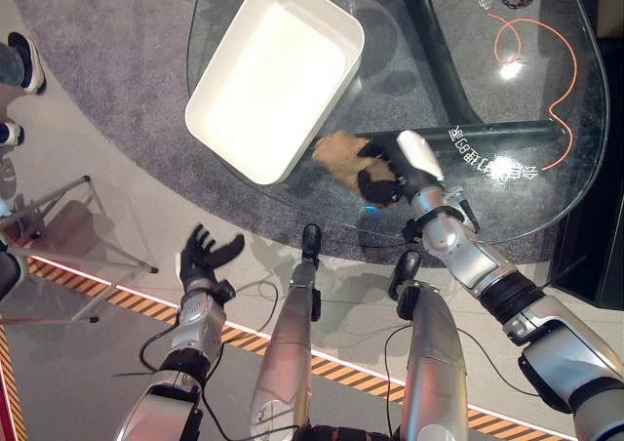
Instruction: Wipe the table with a cloth and put it in the basket.
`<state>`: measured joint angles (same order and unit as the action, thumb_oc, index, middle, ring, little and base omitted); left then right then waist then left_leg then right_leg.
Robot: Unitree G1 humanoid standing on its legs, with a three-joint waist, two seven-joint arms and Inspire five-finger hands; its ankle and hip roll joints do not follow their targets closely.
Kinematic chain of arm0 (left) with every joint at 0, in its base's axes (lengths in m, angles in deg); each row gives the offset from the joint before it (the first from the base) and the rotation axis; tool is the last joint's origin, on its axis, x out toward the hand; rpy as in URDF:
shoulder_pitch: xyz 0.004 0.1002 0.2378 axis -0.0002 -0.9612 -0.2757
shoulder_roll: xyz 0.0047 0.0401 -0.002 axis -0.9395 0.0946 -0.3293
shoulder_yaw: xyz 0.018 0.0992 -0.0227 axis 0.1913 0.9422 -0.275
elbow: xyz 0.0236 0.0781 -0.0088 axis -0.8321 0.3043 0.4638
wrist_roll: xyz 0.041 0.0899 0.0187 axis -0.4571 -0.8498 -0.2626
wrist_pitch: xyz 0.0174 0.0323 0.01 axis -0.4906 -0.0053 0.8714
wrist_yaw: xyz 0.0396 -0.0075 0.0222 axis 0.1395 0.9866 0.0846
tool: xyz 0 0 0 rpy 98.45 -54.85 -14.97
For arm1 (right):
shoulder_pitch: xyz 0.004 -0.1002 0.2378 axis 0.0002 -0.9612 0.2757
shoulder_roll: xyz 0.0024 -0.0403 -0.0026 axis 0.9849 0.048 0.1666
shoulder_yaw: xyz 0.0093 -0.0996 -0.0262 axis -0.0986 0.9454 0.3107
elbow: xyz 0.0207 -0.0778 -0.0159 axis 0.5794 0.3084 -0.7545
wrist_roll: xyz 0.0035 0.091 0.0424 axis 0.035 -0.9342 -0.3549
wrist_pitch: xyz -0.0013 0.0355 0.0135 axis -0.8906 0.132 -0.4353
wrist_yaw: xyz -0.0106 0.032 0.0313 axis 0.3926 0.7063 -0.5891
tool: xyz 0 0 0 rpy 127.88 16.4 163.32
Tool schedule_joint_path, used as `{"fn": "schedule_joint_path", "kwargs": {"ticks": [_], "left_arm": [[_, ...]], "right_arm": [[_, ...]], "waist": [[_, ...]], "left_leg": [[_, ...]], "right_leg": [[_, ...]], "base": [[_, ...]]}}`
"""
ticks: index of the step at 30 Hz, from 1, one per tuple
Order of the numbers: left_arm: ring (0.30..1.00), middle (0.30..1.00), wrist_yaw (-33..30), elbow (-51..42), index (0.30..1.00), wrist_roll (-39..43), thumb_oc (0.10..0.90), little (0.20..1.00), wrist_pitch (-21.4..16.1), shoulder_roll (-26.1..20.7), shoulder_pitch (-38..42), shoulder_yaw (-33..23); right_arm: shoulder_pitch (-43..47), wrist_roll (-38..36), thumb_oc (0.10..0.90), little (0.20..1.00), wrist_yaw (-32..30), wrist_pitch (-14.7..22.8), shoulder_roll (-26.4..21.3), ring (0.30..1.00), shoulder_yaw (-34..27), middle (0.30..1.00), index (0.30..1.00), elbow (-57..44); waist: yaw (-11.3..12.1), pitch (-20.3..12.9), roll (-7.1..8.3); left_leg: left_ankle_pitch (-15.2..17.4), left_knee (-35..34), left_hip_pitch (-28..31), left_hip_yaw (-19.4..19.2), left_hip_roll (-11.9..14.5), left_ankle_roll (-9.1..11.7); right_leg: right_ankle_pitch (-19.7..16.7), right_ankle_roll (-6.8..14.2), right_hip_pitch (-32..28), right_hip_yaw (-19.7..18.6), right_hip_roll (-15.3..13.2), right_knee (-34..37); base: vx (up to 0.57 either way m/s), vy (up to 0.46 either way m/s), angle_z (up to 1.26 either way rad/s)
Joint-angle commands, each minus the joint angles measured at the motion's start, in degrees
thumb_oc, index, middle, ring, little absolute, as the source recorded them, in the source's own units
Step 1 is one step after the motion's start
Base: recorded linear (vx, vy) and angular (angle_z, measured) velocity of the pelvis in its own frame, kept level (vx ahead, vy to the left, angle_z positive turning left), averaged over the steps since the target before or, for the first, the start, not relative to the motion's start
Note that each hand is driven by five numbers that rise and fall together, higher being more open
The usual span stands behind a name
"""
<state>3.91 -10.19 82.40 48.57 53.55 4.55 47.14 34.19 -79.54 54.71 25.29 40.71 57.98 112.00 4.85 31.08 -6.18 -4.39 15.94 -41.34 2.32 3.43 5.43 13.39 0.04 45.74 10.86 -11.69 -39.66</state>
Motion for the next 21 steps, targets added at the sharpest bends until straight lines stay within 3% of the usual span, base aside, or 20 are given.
{"fn": "schedule_joint_path", "kwargs": {"ticks": [1, 8, 12, 16, 21], "left_arm": [[0.9, 0.9, -8.3, -3.1, 0.9, 1.5, 0.8, 0.9, -8.3, -3.2, 0.3, -5.3], [0.9, 0.9, -16.6, -7.6, 0.9, -3.4, 0.8, 0.9, -14.3, -5.2, 1.0, -9.4], [0.9, 0.9, -22.1, -15.2, 0.9, -12.5, 0.8, 0.9, -18.3, -6.0, 0.5, -11.3], [0.9, 0.9, -24.8, -25.2, 0.9, -18.2, 0.8, 0.9, -17.8, -5.7, -0.2, -11.7], [0.9, 0.9, -22.7, -33.1, 0.9, -20.3, 0.8, 0.9, -16.5, -5.8, -0.2, -11.7]], "right_arm": [[2.8, -0.6, 0.1, 0.2, -5.8, 7.5, 1.6, 0.3, -5.1, 0.3, 0.3, -9.5], [-1.1, -0.5, 0.1, 0.2, -9.1, 9.0, 0.6, 0.3, -9.3, 0.3, 0.3, -13.5], [-4.8, -0.8, 0.1, 0.2, -11.3, 11.6, -0.2, 0.3, -13.4, 0.3, 0.3, -17.2], [-6.4, 0.3, 0.1, 0.2, -11.7, 13.1, 0.1, 0.3, -16.4, 0.3, 0.3, -20.6], [-6.8, -0.6, 0.1, 0.2, -10.5, 14.4, 1.1, 0.3, -18.0, 0.3, 0.3, -24.0]], "waist": [[0.1, -1.3, 1.94], [-0.6, -1.3, 2.46], [-0.8, -1.3, 2.82], [-0.6, -1.3, 3.03], [-0.4, -1.3, 3.25]], "left_leg": [[5.3, 9.6, -0.9, -3.5, -1.2, -3.4], [5.7, 10.4, -1.6, -3.4, -0.9, -3.5], [6.2, 10.9, -1.7, -3.2, -1.0, -3.6], [6.8, 11.6, -2.0, -2.8, -1.0, -3.7], [7.0, 11.7, -1.9, -2.7, -1.2, -3.8]], "right_leg": [[-7.7, 2.0, -1.3, -0.5, 1.3, 6.4], [-7.2, 1.9, -0.8, -0.8, 1.4, 5.6], [-7.1, 1.9, -0.9, -1.1, 1.5, 5.6], [-7.0, 2.0, -1.0, -1.0, 1.4, 5.3], [-7.1, 2.0, -1.3, -0.7, 1.4, 5.1]], "base": [[0.0, 0.0, 0.0], [0.0, 0.0, 0.0], [0.0, 0.0, 0.0], [0.02, -0.042, -0.01], [0.0, 0.0, 0.0]]}}
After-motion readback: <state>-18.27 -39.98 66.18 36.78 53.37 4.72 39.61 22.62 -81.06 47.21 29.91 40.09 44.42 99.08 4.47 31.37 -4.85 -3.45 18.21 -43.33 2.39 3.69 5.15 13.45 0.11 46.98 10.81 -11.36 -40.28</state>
